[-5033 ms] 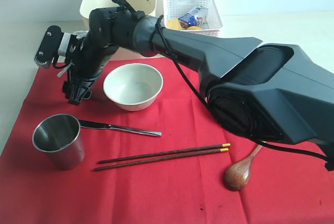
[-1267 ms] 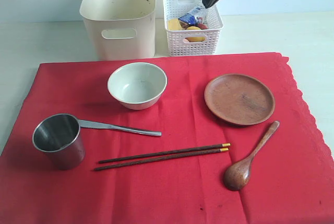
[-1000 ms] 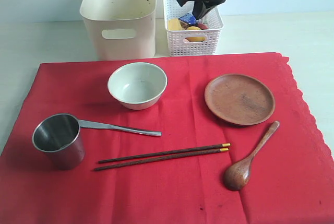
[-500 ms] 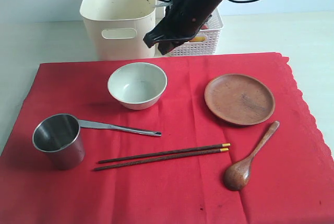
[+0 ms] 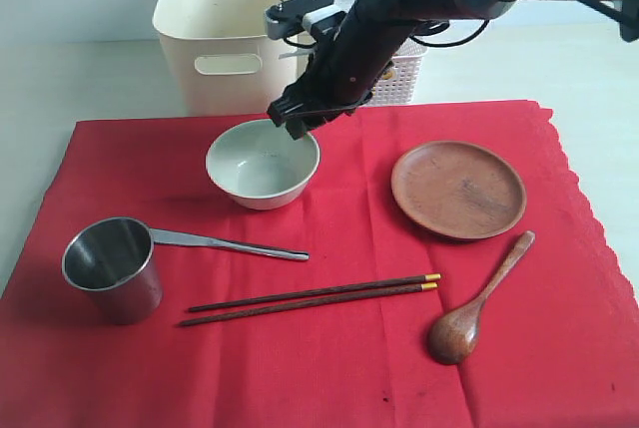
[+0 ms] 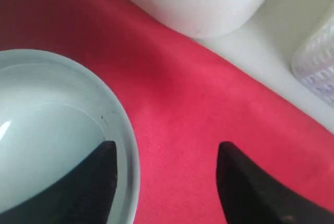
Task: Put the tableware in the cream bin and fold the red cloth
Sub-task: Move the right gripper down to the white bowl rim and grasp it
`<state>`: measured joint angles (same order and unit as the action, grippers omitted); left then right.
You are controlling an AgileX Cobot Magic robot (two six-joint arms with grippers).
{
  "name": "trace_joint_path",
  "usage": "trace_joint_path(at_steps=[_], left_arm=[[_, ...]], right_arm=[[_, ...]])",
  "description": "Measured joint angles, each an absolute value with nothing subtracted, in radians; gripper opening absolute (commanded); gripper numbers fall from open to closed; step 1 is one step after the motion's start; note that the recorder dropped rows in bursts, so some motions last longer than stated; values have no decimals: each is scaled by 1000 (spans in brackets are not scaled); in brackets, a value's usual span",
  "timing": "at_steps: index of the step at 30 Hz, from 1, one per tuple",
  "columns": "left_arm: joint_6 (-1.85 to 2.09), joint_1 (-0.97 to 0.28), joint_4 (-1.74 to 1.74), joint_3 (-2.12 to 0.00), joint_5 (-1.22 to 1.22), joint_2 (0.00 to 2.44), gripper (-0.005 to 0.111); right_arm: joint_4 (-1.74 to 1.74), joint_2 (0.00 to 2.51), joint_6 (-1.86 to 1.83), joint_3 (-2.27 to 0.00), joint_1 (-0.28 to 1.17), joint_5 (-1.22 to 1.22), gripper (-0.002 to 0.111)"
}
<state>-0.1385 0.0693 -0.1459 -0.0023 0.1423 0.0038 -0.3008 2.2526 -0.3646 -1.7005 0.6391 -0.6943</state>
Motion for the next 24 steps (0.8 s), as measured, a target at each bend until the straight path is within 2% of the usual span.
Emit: trace_joint_path(at_steps=[6,17,21,24], left_arm=[[-138,69,-146,-2,142,4,0],[-138,69,-146,-2,142,4,0],[-138,69,-146,-2,142,4,0],[-138,69,-146,-2,142,4,0]], right_arm=[[-341,2292,-407,-1701,639,-694,51],[-472,2298,-545,-1701,639,-690,9],[-482,2298,-560,-1701,639,-690,0],[-489,2298,-562,-1701,639,-690,0]])
